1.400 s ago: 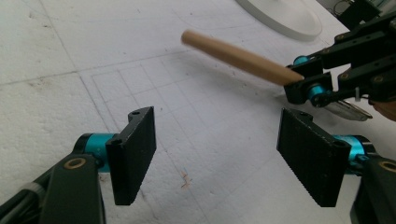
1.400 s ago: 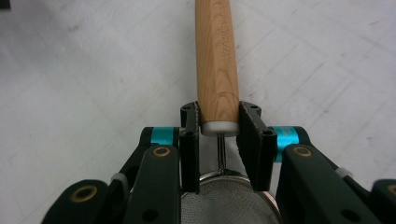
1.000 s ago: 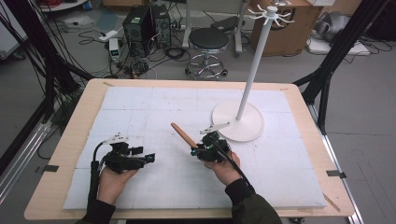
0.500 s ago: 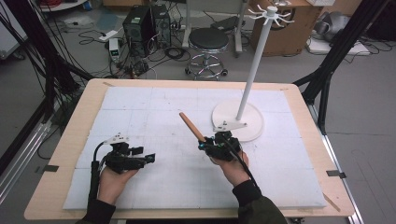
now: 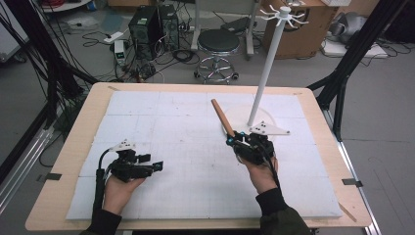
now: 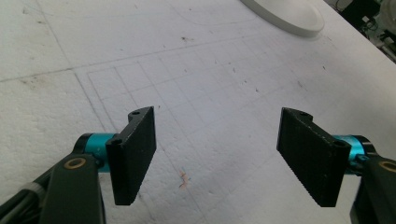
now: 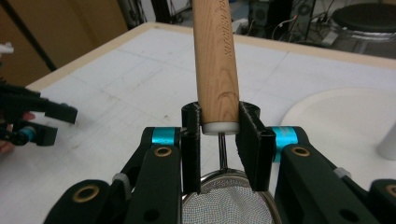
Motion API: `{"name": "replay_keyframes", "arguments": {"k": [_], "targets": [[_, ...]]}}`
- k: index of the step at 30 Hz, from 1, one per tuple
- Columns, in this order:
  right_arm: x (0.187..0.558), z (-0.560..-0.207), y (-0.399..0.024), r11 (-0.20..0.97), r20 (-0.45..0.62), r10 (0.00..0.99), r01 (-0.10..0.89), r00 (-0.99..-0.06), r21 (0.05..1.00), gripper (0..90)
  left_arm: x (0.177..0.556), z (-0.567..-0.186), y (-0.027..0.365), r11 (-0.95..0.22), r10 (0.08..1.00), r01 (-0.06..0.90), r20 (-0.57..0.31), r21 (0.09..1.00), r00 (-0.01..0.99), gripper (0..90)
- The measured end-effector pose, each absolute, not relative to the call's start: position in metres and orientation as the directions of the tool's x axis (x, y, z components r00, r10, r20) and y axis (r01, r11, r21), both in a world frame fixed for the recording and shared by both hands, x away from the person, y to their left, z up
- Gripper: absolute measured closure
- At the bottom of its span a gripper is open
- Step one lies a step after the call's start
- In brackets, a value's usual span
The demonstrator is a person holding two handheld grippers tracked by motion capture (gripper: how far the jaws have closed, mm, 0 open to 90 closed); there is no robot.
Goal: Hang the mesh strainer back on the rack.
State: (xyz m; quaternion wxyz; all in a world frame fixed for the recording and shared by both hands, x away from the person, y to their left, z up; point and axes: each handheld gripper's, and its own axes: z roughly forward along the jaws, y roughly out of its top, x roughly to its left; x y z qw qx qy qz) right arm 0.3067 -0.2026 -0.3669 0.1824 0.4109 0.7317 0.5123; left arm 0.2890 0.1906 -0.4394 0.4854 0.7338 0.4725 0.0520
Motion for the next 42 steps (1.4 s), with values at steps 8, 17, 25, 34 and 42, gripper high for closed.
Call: {"name": "replay_keyframes", "arguments": {"k": [8, 17, 25, 34, 42], "targets": [[0.297, -0.352, -0.223, 0.064, 0.105, 0.843, 0.29, -0.528, 0.955, 71.8, 0.289, -0.439, 0.19, -0.082, 0.742, 0.643, -0.384, 0.761, 0.549, 28.9], [0.289, -0.334, -0.24, -0.002, 0.078, 0.893, 0.168, -0.444, 0.986, 71.7, 0.289, -0.439, 0.19, -0.087, 0.742, 0.642, -0.38, 0.762, 0.552, 28.9], [0.288, -0.319, -0.252, -0.028, 0.073, 0.913, 0.115, -0.402, 0.993, 71.8, 0.289, -0.44, 0.188, -0.087, 0.742, 0.643, -0.381, 0.761, 0.551, 28.9], [0.291, -0.302, -0.269, -0.073, 0.087, 0.934, 0.054, -0.346, 0.996, 71.8, 0.289, -0.44, 0.187, -0.086, 0.739, 0.644, -0.385, 0.76, 0.553, 28.9], [0.298, -0.286, -0.279, -0.088, 0.086, 0.944, 0.009, -0.319, 0.996, 71.8, 0.29, -0.441, 0.186, -0.088, 0.739, 0.643, -0.383, 0.761, 0.555, 28.9]]}}
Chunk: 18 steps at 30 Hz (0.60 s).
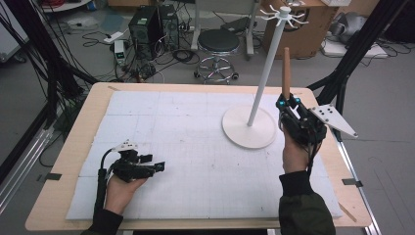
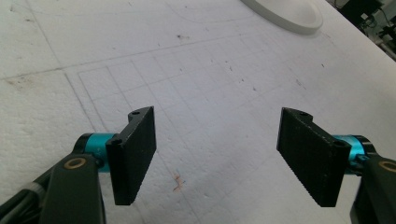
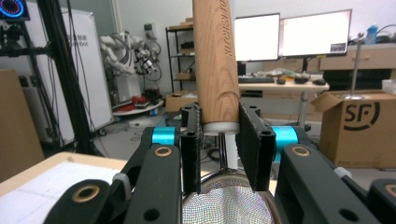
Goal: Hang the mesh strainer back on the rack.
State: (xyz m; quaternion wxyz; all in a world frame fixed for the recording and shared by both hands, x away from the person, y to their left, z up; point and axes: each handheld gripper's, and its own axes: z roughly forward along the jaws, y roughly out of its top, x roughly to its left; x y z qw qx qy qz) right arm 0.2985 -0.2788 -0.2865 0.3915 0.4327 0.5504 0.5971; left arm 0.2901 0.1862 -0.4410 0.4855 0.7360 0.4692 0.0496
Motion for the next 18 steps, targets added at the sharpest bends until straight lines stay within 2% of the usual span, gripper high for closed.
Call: {"name": "replay_keyframes", "arguments": {"k": [18], "targets": [[0.322, -0.262, -0.302, -0.152, 0.128, 0.953, -0.066, -0.275, 0.986, 71.8, 0.292, -0.442, 0.181, -0.097, 0.742, 0.632, -0.367, 0.769, 0.561, 29.0]]}}
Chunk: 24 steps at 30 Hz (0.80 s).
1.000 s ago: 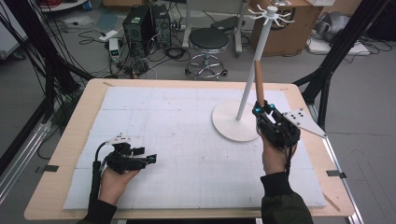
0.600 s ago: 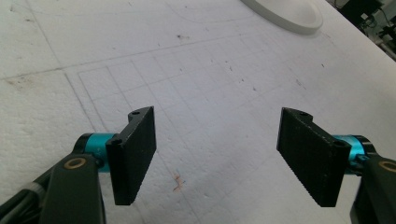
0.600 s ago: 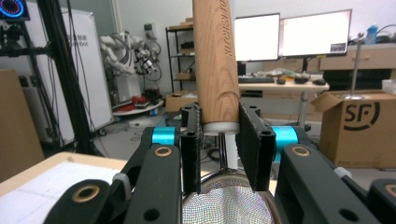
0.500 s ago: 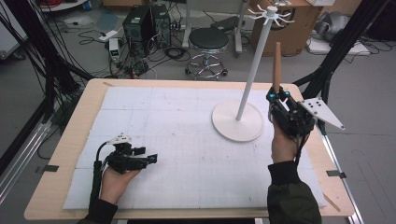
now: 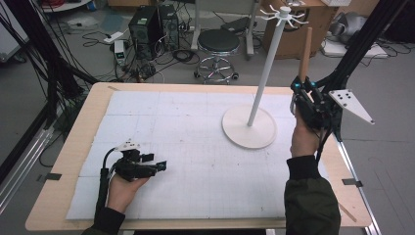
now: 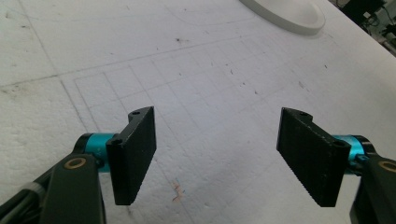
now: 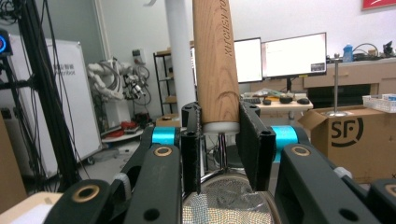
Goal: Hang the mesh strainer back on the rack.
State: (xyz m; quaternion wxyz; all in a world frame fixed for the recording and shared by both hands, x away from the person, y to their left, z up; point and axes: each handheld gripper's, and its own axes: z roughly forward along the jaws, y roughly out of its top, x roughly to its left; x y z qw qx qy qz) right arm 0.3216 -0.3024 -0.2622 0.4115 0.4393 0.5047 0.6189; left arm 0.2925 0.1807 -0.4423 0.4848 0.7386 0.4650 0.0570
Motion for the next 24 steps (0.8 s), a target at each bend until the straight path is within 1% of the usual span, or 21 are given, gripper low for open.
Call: {"name": "replay_keyframes", "arguments": {"k": [7, 14, 17, 24], "targets": [[0.331, -0.255, -0.308, -0.155, 0.132, 0.956, -0.067, -0.263, 0.986, 71.8, 0.293, -0.443, 0.181, -0.105, 0.741, 0.631, -0.363, 0.768, 0.565, 29.0], [0.34, -0.245, -0.307, -0.132, 0.112, 0.965, -0.069, -0.236, 0.989, 71.8, 0.294, -0.443, 0.182, -0.099, 0.739, 0.633, -0.369, 0.768, 0.564, 29.0], [0.342, -0.244, -0.307, -0.115, 0.097, 0.97, -0.072, -0.222, 0.991, 71.8, 0.295, -0.443, 0.182, -0.101, 0.739, 0.633, -0.369, 0.767, 0.564, 29.0], [0.343, -0.247, -0.307, -0.115, 0.099, 0.97, -0.063, -0.223, 0.991, 71.8, 0.295, -0.443, 0.182, -0.101, 0.737, 0.633, -0.369, 0.767, 0.566, 29.0]]}}
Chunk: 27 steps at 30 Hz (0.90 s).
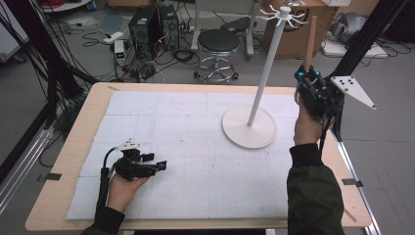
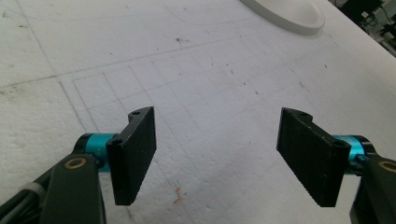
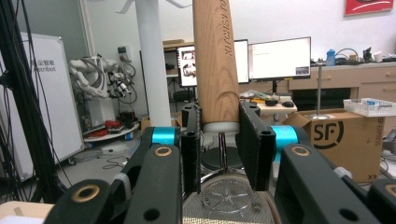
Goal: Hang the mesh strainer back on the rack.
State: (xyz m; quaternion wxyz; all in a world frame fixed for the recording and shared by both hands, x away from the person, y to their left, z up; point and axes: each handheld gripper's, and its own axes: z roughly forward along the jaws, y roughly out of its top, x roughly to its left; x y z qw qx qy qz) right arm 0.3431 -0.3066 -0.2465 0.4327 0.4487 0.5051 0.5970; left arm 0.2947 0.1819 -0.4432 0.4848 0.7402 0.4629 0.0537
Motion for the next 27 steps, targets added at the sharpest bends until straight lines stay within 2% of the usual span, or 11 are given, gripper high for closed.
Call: {"name": "replay_keyframes", "arguments": {"k": [27], "targets": [[0.358, -0.251, -0.295, -0.101, 0.092, 0.963, -0.022, -0.254, 0.995, 71.8, 0.295, -0.443, 0.183, -0.097, 0.736, 0.633, -0.373, 0.768, 0.565, 29.1]]}}
